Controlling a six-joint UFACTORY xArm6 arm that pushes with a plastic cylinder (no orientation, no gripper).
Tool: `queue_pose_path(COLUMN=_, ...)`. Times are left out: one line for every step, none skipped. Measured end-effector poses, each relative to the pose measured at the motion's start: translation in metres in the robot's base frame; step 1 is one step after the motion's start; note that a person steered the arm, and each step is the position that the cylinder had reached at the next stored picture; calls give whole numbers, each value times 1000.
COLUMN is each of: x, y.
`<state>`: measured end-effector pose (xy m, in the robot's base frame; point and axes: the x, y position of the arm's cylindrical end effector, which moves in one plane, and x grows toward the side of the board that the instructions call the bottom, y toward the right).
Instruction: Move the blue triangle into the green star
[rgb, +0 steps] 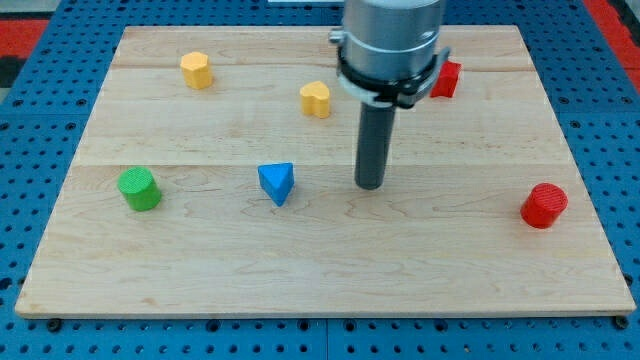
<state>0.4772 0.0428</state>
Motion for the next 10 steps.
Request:
queue_pose_path(x=29, y=-20)
queue_pose_path(x=28, y=-71)
queue_pose_path(x=28, y=-75)
queue_pose_path(x=9, y=-112)
queue_pose_path(x=-29, y=-132)
queue_pose_path(x=-69, y=-139)
queue_pose_path(x=-111, y=-129)
queue_pose_path(x=-130, y=-126)
queue_pose_path(x=-135, y=-117)
queue_pose_path(x=-139, y=-116)
